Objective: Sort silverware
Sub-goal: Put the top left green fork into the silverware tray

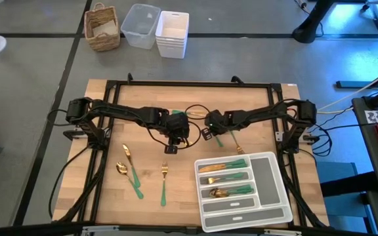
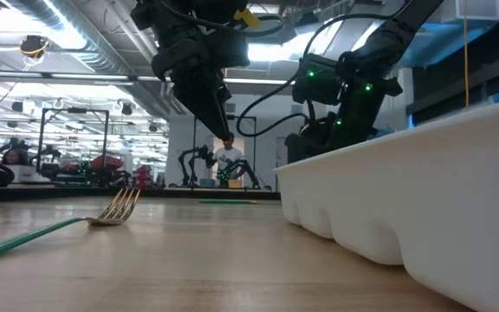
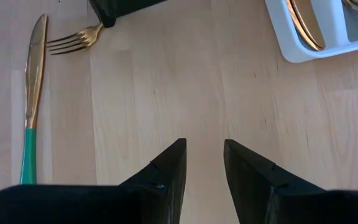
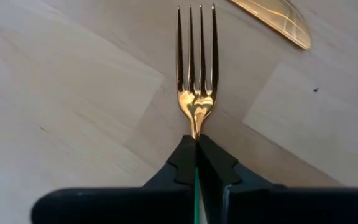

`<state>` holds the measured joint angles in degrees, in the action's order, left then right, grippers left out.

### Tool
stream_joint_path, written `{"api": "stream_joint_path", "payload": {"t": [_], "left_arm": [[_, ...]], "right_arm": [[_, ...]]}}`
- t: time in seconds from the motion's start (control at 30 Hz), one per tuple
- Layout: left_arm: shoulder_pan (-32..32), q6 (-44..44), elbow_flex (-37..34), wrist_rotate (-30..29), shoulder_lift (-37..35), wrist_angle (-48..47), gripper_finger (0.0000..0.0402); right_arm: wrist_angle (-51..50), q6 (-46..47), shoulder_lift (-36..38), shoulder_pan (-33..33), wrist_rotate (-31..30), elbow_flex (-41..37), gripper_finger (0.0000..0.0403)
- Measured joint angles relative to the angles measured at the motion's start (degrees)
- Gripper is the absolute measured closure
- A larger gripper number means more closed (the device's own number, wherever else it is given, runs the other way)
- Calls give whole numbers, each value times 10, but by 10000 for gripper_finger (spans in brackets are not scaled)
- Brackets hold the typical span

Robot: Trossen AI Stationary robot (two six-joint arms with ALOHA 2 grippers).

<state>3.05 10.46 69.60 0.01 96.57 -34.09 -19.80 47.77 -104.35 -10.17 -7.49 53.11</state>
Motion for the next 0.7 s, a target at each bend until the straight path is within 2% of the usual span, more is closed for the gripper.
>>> {"api": "stream_joint_path", "payload": {"t": [0.2,0.33,0.7], "left_arm": [[0,0,0,0,0,0,300],[0,0,0,0,0,-11,300],[-1,0,0,0,-3,-100,300]], "right_arm": [[-38,-54,-4,0,9,44,399],[-105,-80,-8,0,7,91,399],[-230,-118,-6,0,10,184,398]]}}
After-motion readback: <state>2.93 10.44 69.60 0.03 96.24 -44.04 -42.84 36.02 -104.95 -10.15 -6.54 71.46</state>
